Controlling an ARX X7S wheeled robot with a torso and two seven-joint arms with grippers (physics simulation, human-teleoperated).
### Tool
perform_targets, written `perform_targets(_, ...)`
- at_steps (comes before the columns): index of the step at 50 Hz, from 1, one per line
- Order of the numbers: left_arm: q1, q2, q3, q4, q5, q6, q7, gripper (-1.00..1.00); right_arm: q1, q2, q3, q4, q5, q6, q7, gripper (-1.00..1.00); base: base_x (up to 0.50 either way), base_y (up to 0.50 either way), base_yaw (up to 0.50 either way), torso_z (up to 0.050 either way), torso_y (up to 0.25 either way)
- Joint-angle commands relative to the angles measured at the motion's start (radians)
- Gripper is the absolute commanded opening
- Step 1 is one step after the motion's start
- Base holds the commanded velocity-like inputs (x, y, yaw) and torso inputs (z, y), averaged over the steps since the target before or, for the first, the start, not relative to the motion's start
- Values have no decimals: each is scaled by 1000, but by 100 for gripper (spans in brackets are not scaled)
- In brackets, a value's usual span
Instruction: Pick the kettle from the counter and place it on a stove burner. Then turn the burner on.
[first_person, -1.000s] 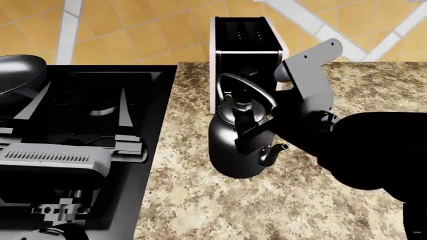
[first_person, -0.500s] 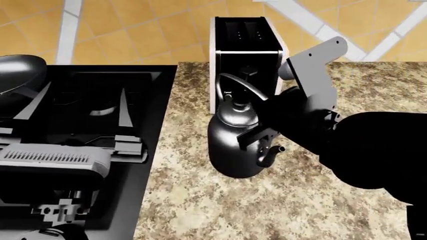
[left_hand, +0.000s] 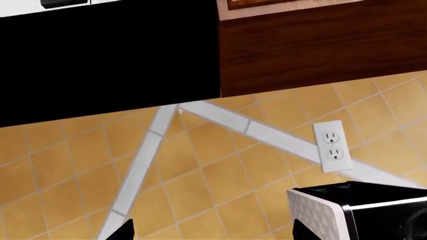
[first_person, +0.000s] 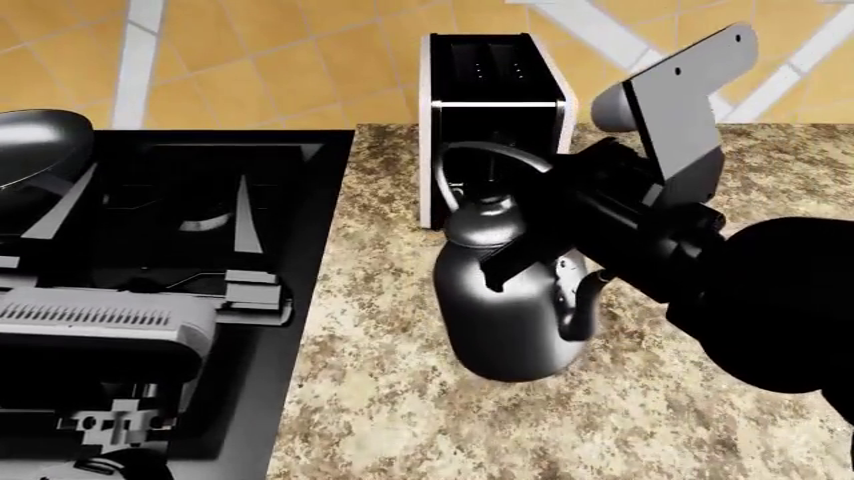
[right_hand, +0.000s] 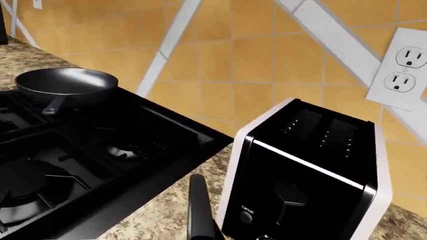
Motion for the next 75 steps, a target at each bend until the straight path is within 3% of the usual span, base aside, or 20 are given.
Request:
perform_targets(1,1,-5,-2,7,-7,-1,-7,100,13,16,57,-46,40,-30,11,-100,0,0,0,0,0)
perform_targets(24,1,-16,-9,17,-22,-5,-20,100,25,20,99,-87,99,-64,69,-100,-1,3,0,0,1)
perform_targets(43,2,-24,-7,24,-30,-5,-30,100,25,29,77,-104,61,-67,58,-100,-197,480,0,0,0)
perform_targets(75,4,-38,-7,29,-45,-1,-45,100,37,39,33,-139,18,-63,46,-100,254,458,0,0,1)
